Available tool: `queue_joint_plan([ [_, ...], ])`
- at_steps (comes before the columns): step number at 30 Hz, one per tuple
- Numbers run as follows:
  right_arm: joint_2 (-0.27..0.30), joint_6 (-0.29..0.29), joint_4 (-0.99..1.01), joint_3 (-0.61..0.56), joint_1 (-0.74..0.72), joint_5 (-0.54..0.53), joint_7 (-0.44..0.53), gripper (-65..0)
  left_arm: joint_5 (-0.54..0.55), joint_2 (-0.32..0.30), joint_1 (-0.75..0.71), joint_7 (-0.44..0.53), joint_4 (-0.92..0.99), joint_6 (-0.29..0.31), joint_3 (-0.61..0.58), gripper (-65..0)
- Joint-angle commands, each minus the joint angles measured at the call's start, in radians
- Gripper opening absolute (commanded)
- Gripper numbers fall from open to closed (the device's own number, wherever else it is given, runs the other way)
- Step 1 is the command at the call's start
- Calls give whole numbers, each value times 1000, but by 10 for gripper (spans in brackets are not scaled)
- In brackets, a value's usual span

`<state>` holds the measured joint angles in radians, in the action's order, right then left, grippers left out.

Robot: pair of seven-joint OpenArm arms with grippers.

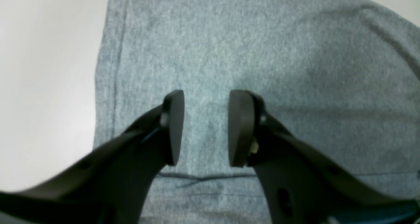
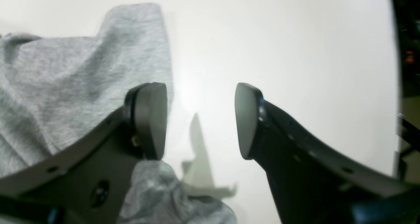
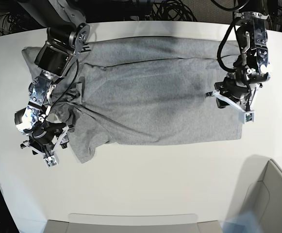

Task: Fold the T-shirt properly
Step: 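Grasp the shirt's side edges with both grippers near the sleeves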

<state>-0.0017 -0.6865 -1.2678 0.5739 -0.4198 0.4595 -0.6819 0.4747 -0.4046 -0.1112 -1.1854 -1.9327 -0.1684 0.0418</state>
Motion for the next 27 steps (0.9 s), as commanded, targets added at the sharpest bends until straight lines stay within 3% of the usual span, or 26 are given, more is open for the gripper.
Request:
queue_joint_plan([
  [1,24,-12,35,2,-70,-9,17,-320,0,-10,11,2,-15,-3,7,-417],
  [4,61,-12,214,11,-169,-34,20,-320,0,-10,11,0,-15,-3,7,-417],
  [11,185,-12,563,-4,-293,-268,46,-321,0,0,11,0,-15,-3,7,-417],
  [18,205,-12,819,-36,-327,-284,235,-321,0,5,9,-1,-15,-3,7,-417],
  [24,217,-9,966,-35,-322,-287,334,-322,0,5,9,-1,-15,-3,7,-417],
  [27,226,52,1009,-18,-302,-345,370,-322,0,5,9,-1,-15,-3,7,-417],
])
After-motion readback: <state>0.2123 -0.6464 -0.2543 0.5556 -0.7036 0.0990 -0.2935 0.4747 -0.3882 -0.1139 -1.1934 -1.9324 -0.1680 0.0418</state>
